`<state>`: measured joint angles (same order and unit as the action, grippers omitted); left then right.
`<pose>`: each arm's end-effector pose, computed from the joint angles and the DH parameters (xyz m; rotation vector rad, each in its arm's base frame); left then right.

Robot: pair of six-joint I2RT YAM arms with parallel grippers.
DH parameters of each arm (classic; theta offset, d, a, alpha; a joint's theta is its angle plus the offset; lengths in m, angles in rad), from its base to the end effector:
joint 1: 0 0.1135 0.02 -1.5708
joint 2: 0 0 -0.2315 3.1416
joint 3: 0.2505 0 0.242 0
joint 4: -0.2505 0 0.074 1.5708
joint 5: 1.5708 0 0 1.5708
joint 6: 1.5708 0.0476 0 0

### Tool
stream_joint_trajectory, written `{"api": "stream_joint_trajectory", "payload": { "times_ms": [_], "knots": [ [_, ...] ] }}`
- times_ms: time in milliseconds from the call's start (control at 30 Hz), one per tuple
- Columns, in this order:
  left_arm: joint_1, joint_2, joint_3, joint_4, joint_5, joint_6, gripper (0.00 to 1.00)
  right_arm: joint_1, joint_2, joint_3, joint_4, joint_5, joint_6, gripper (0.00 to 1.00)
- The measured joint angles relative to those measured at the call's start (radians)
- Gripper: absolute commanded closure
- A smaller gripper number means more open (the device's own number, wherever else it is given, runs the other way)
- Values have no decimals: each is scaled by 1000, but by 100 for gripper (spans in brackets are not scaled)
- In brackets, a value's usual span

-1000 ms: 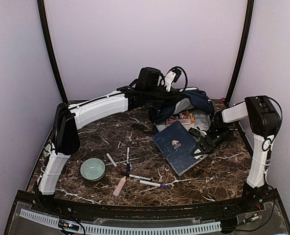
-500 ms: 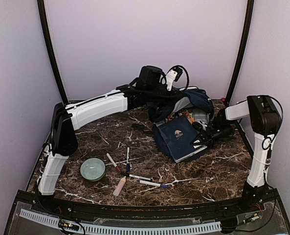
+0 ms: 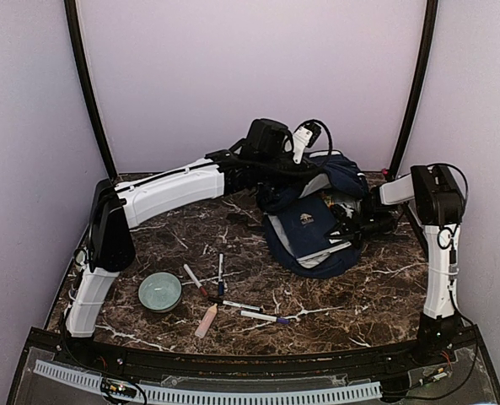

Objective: Pack the student bag
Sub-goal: Place the book in the largest pocket of the bag.

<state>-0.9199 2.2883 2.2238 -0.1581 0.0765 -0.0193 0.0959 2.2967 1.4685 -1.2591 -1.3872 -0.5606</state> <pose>0.3173 -0.4227 0.3059 0.8578 1.6442 -0.7335 0.3295 0.0787 0.0826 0.2594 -2.3052 -1.9709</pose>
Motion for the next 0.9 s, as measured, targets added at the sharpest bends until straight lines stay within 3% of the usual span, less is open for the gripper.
{"api": "stream_joint_trajectory", "payload": {
  "times_ms": [133, 233, 333, 433, 667, 900],
  "knots": [
    [-3, 0, 0, -1, -5, 0, 100, -1, -13, -16, 26, -20, 50, 100],
    [-6, 0, 0, -3, -7, -1, 100, -1, -79, -117, 214, -19, 247, 100],
    [-9, -1, 0, -10, -8, -1, 100, -5, -270, -369, 679, 40, 658, 100],
    [-14, -2, 0, -17, -11, -1, 100, -14, -377, -506, 999, 66, 978, 100],
    [-23, -5, 0, -27, -18, 0, 100, -20, -327, -457, 1387, 155, 1330, 100],
    [-23, -12, 0, -39, -19, 1, 100, -20, -217, -330, 1511, 218, 1421, 100]
  ]
}}
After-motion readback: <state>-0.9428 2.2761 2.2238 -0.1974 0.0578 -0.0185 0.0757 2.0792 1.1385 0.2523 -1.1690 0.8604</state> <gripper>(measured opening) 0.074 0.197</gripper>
